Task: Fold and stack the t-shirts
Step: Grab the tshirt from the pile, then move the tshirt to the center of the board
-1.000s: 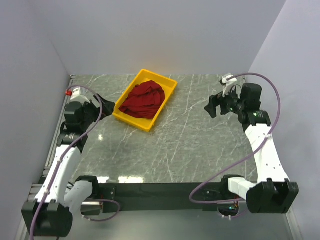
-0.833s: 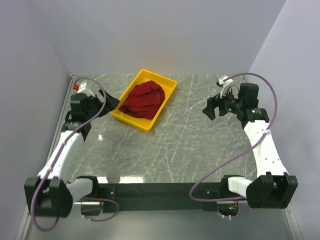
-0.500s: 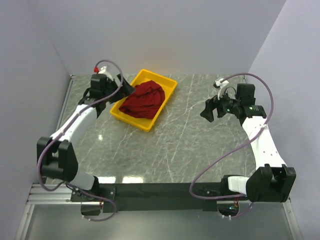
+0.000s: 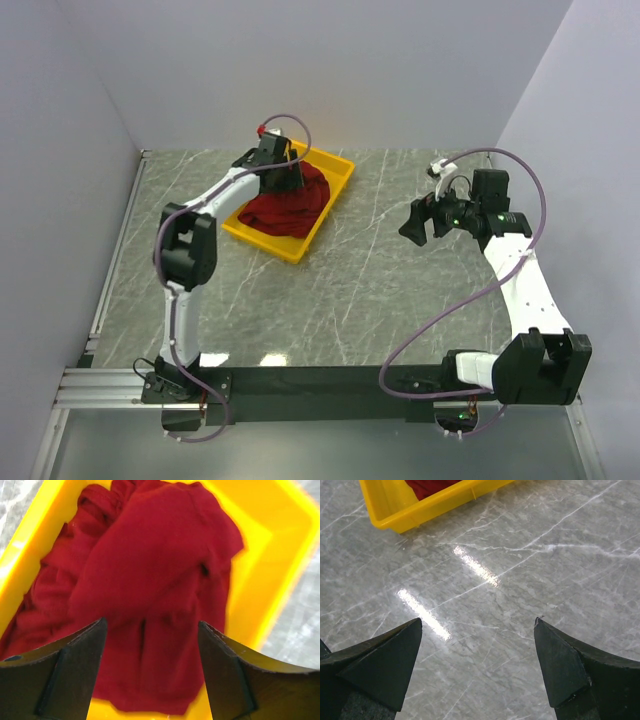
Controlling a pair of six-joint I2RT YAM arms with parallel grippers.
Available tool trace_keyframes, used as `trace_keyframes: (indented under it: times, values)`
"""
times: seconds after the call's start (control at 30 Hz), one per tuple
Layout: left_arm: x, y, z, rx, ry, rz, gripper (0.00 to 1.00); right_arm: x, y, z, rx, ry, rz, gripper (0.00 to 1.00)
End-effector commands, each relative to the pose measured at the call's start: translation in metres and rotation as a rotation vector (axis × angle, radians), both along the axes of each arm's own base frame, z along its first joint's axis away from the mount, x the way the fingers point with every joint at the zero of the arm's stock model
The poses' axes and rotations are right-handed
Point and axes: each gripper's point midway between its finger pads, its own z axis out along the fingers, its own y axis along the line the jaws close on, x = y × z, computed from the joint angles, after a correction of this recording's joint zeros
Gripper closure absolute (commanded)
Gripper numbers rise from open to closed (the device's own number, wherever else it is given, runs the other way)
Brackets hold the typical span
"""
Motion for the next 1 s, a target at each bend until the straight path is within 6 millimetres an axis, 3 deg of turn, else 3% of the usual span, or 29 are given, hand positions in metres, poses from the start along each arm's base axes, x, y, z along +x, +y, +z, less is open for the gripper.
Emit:
trace_keyframes:
  times: [0.0, 0.03, 0.07, 0.1, 0.2, 0.3, 0.33, 0.37, 0.43, 0.47, 0.5, 0.57, 0.6, 0.67, 0.7, 0.77, 0.8, 0.97]
  values:
    - [0.016, 0.003, 0.004, 0.123, 0.002, 0.002, 0.23, 0.001, 0.001, 0.013, 0.012, -0.058, -0.004, 0.01]
    - [0.017, 0.001, -0.015, 0.155, 0.035, -0.007, 0.24, 0.001, 0.001, 0.013, 0.012, -0.055, -0.004, 0.01]
    - [0.02, -0.002, -0.014, 0.168, 0.031, -0.01, 0.25, 0.001, 0.001, 0.013, 0.011, -0.057, -0.005, 0.01]
    - [0.018, 0.0, -0.032, 0.204, 0.067, -0.007, 0.26, 0.001, 0.001, 0.011, 0.009, -0.055, -0.008, 0.01]
    - [0.017, 0.0, -0.05, 0.245, 0.093, -0.018, 0.37, 0.0, 0.0, 0.01, 0.014, -0.05, -0.013, 0.01]
    - [0.015, -0.002, -0.056, 0.253, 0.093, -0.038, 0.55, -0.002, 0.001, 0.009, 0.017, -0.046, -0.014, 0.02]
    - [0.018, -0.004, -0.051, 0.245, 0.073, -0.048, 0.71, -0.002, 0.001, 0.009, 0.018, -0.045, -0.015, 0.02]
    - [0.016, -0.005, -0.051, 0.243, 0.064, -0.056, 0.78, -0.002, 0.0, 0.009, 0.019, -0.046, -0.017, 0.02]
    - [0.018, -0.009, -0.022, 0.212, 0.0, -0.066, 1.0, -0.003, 0.0, 0.012, 0.018, -0.053, -0.016, 0.02]
    - [0.021, -0.012, -0.01, 0.192, -0.041, -0.069, 1.0, -0.002, -0.002, 0.013, 0.017, -0.056, -0.024, 0.02]
    - [0.022, -0.013, 0.019, 0.165, -0.096, -0.071, 1.0, -0.002, -0.003, 0.015, 0.016, -0.059, -0.028, 0.02]
    - [0.026, -0.02, 0.053, 0.113, -0.182, -0.086, 1.0, -0.001, -0.004, 0.024, 0.018, -0.075, -0.033, 0.02]
    - [0.024, -0.022, 0.087, 0.08, -0.25, -0.089, 1.0, 0.0, -0.008, 0.027, 0.016, -0.082, -0.044, 0.02]
    - [0.021, -0.029, 0.13, 0.013, -0.335, -0.107, 1.0, 0.001, -0.013, 0.04, 0.015, -0.117, -0.059, 0.02]
    - [0.018, -0.031, 0.17, -0.034, -0.422, -0.107, 1.0, 0.002, -0.018, 0.045, 0.018, -0.129, -0.079, 0.02]
    - [0.01, -0.04, 0.215, -0.111, -0.512, -0.128, 1.0, 0.003, -0.024, 0.057, 0.021, -0.161, -0.097, 0.02]
    - [0.002, -0.046, 0.249, -0.166, -0.586, -0.155, 1.0, 0.005, -0.03, 0.062, 0.024, -0.171, -0.121, 0.02]
    - [-0.036, -0.079, 0.356, -0.363, -0.785, -0.258, 1.0, 0.007, -0.046, 0.087, 0.046, -0.231, -0.183, 0.02]
